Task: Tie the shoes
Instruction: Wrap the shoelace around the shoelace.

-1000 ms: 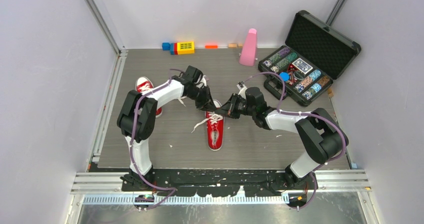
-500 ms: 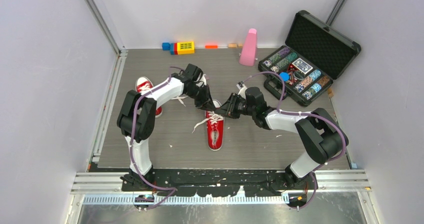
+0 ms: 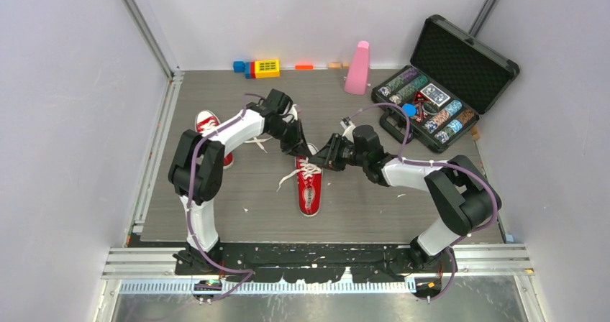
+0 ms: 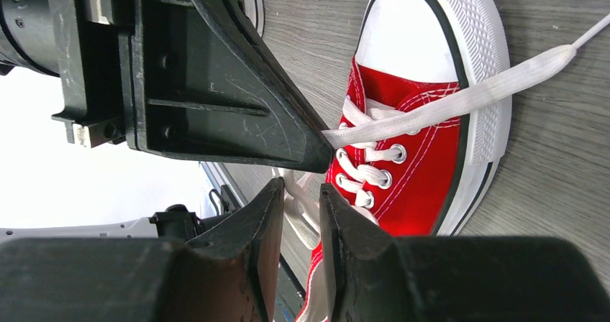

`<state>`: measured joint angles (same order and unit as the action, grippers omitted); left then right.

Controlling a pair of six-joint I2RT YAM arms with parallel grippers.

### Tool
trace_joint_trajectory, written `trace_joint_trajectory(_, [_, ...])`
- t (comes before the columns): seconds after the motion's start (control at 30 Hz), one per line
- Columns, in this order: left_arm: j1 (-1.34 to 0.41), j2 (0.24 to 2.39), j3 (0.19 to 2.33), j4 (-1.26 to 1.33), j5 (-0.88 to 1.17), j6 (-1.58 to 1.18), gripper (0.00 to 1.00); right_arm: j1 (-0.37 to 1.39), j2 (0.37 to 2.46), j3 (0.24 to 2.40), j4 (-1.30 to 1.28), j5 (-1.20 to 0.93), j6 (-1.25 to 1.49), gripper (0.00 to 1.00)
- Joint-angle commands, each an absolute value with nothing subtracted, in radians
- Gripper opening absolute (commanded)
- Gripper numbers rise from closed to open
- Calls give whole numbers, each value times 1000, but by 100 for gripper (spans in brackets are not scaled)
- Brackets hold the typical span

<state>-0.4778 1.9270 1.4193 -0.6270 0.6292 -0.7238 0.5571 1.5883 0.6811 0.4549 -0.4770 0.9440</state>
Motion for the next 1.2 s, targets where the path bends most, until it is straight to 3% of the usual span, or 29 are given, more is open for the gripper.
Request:
trace_joint_trajectory(0.0, [-482, 1929, 1467, -650, 650, -709, 2, 565, 1586, 707, 478, -476, 929, 30])
trace_joint_trajectory(0.47, [-487, 1957, 1492, -646, 661, -719, 2, 563, 1594, 706, 492, -483, 943, 6])
trace_joint_trajectory(0.7, [-496, 1951, 1497, -660, 658, -716, 2, 564, 1596, 705, 491, -486, 939, 21])
trace_joint_trajectory(1.0, [-499, 1945, 1500, -665, 664, -719, 2, 564, 1600, 698, 498, -489, 943, 22])
trace_joint_trajectory(1.17, [-500, 1949, 1506, -664, 664, -720, 2, 565, 1606, 700, 503, -491, 945, 16])
